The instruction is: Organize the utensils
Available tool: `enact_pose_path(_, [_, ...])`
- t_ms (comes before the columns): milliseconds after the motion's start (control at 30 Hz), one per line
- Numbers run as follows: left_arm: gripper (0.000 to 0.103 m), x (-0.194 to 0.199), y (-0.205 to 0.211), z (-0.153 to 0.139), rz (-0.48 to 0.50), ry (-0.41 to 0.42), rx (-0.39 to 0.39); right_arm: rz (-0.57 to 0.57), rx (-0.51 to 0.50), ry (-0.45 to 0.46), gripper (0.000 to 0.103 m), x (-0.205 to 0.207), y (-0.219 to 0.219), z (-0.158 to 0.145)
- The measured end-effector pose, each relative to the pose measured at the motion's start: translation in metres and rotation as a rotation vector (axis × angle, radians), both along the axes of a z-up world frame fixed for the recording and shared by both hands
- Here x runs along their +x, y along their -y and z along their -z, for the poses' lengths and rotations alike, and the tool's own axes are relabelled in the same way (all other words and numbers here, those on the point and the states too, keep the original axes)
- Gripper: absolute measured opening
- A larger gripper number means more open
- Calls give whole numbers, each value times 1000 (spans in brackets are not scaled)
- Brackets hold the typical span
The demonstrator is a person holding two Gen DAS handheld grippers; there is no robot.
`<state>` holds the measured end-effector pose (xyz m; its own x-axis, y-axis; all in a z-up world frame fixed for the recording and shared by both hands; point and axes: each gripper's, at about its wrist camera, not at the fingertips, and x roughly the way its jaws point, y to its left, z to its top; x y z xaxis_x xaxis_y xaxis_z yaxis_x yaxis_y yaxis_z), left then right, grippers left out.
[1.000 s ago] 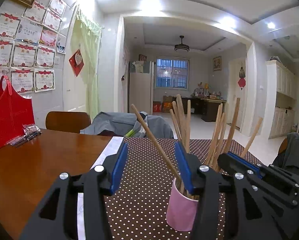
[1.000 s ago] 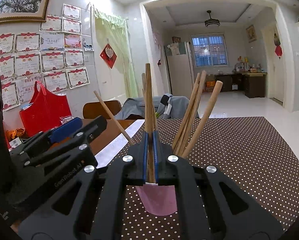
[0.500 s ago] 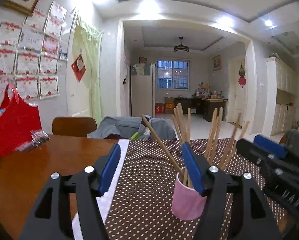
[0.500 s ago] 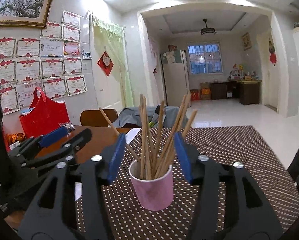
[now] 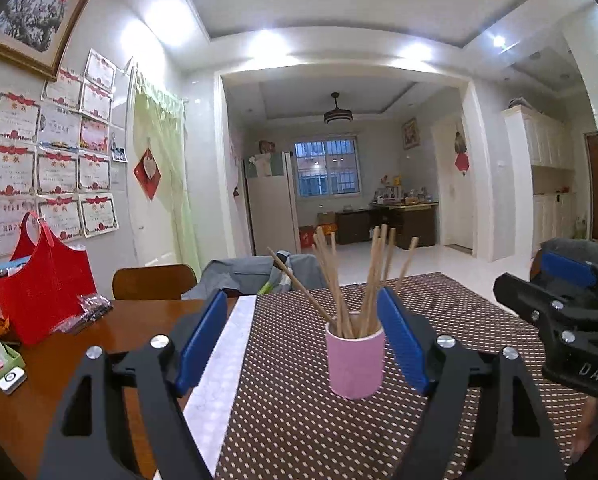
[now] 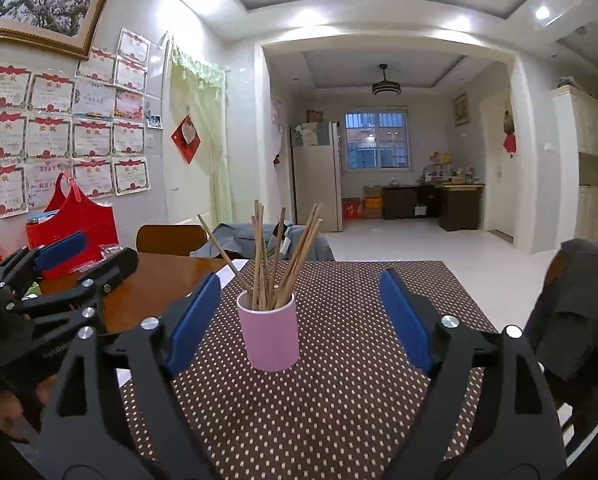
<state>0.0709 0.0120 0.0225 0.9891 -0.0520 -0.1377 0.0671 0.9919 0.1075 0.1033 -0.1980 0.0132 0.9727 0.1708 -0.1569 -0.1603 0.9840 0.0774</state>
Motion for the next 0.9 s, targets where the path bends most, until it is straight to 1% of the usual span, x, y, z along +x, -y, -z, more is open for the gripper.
enact_pose_path(67, [76, -14, 1, -2, -6, 10, -8, 8, 6, 2, 83, -11, 2, -1])
enact_pose_path(200, [76, -39, 5, -5, -3, 43, -2, 27, -2, 18, 88, -31, 1, -1])
enact_pose_path(333, [77, -58, 3, -6, -10, 56, -40, 31, -18, 36, 88, -47, -2, -3])
enact_pose_path(400, [77, -66, 1, -7, -18, 71, -48, 48, -40, 56, 91, -55, -6, -4])
enact_pose_path(467, [77, -72, 2, -8, -18, 84, -44, 56, -53, 70, 93, -63, -7, -5])
enact_pose_path(567, [77, -82, 4, -9, 15, 81, -43, 62, -62, 86, 94, -73, -9, -5])
enact_pose_path(767, [77, -95, 5, -10, -3, 115, -45, 60, -31, 85, 94, -81, -8, -6])
enact_pose_path(900, [77, -96, 3, -8, -2, 110, -58, 62, -39, 84, 94, -82, -10, -7])
